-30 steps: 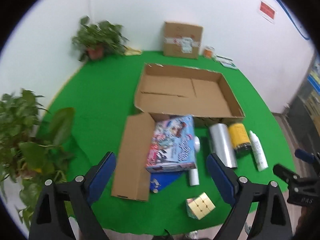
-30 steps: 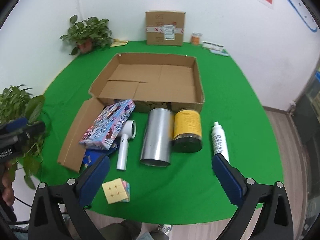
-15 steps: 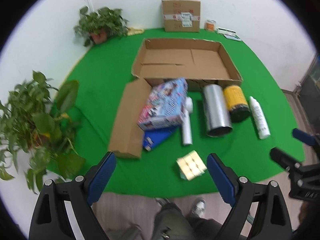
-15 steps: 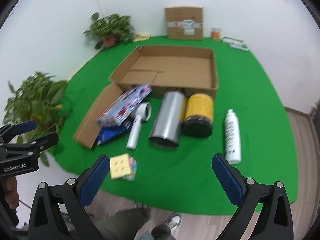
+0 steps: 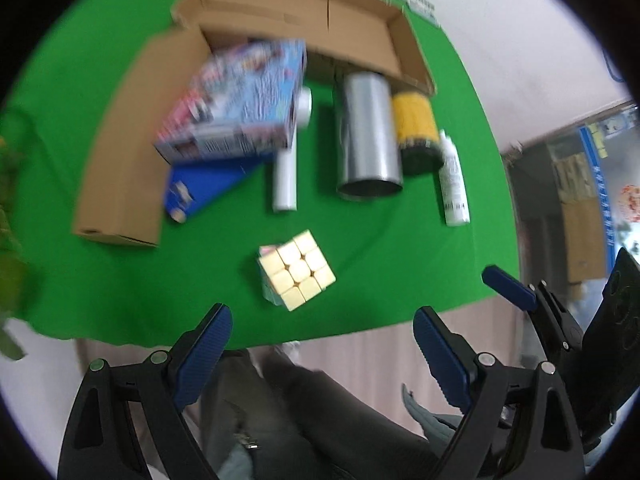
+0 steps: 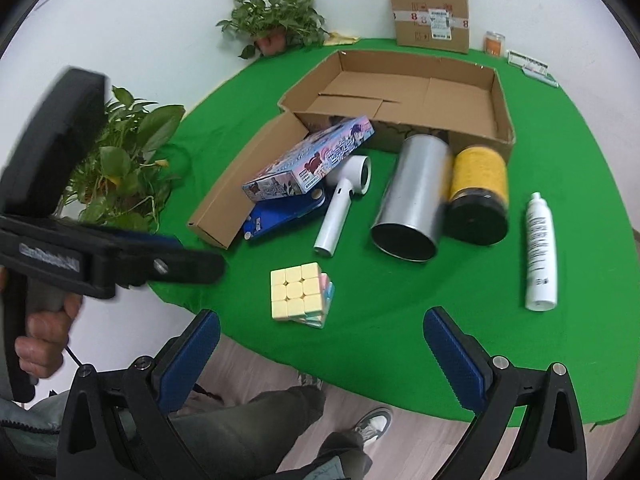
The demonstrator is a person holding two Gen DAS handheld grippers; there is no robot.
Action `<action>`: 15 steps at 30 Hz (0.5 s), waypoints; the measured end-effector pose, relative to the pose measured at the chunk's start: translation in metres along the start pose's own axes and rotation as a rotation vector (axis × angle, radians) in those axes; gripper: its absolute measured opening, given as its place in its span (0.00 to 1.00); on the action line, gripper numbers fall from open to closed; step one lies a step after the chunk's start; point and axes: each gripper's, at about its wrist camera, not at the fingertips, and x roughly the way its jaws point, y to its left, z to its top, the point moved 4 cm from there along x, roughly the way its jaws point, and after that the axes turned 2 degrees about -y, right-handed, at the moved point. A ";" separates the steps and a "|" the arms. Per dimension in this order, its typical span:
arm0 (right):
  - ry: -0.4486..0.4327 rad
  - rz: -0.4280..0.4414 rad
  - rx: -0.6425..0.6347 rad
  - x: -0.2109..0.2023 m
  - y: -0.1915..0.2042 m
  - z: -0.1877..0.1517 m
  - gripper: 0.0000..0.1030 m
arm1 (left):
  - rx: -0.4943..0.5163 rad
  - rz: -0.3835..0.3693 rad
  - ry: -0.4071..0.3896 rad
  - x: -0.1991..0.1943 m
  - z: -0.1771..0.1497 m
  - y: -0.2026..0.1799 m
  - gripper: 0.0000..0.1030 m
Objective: Organize rigid objects
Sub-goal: 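Close the right tool on the pastel Rubik's cube and lift it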
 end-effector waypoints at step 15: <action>0.167 -0.105 -0.002 0.138 0.038 -0.005 0.86 | -0.114 -0.322 0.270 0.091 0.018 0.064 0.81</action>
